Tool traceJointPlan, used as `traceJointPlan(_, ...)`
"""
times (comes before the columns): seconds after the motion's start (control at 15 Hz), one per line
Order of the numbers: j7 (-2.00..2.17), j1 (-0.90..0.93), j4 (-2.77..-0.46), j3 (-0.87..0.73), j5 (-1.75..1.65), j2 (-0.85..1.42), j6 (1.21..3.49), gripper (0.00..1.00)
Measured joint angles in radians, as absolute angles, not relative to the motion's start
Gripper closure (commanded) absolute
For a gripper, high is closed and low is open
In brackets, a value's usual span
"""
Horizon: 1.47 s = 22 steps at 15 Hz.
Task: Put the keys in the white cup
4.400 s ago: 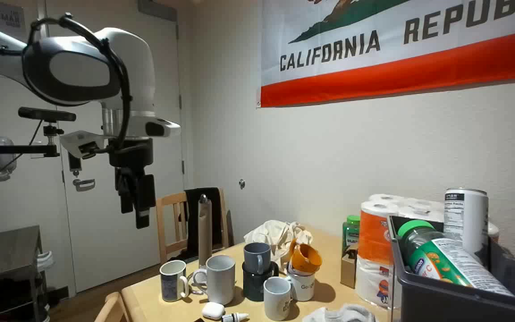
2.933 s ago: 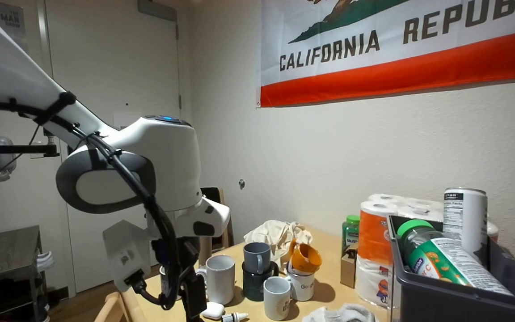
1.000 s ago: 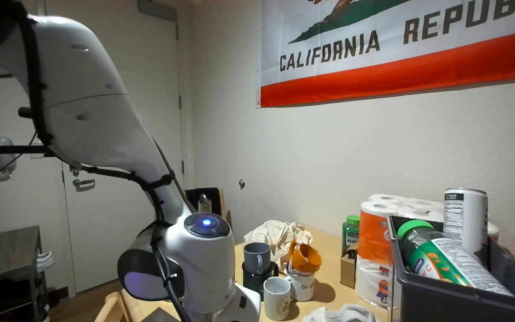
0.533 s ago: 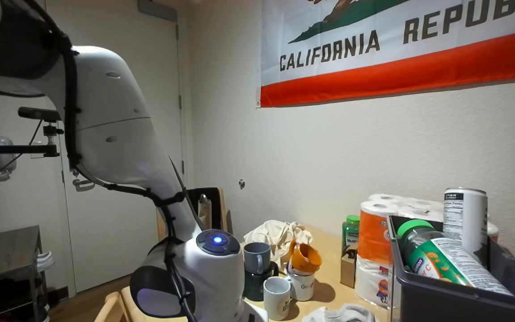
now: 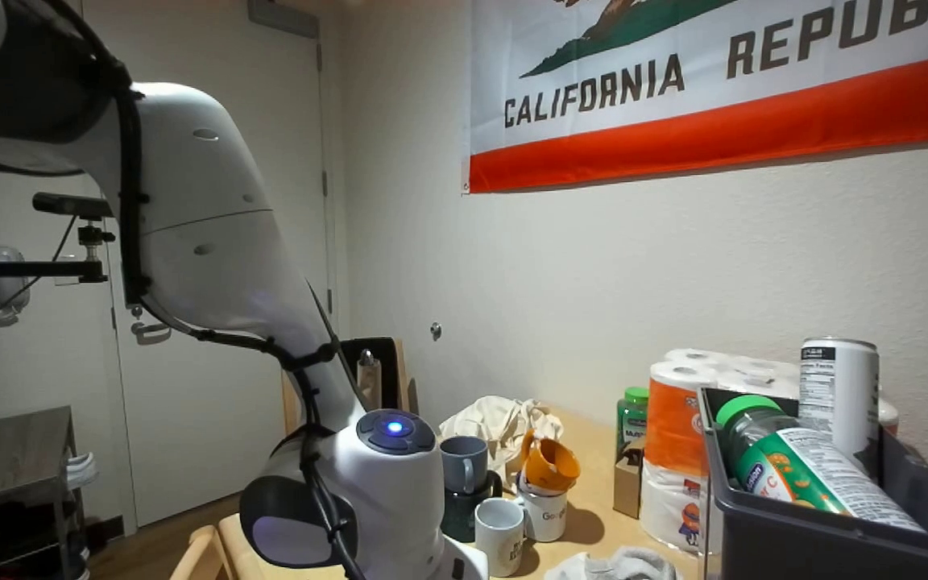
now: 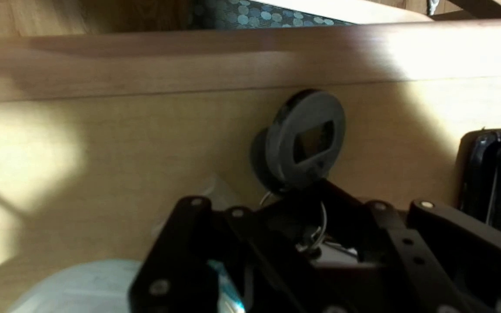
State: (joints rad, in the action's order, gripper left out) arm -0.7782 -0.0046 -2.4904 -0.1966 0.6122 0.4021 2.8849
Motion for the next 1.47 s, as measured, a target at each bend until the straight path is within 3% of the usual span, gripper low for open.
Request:
traceJointPlan(0.53, -0.756, 0.030, -2.489, -0.204, 0.586, 0.379, 2.816, 1.00)
traceJointPlan(0.93, -0.483, -0.051, -2.478, -0.108, 0.289, 0.245, 2.739, 1.00)
traceJointPlan(1.47, -0.463, -0.074, -2.426, 0.004, 0.273, 0.096, 2.629, 1.00)
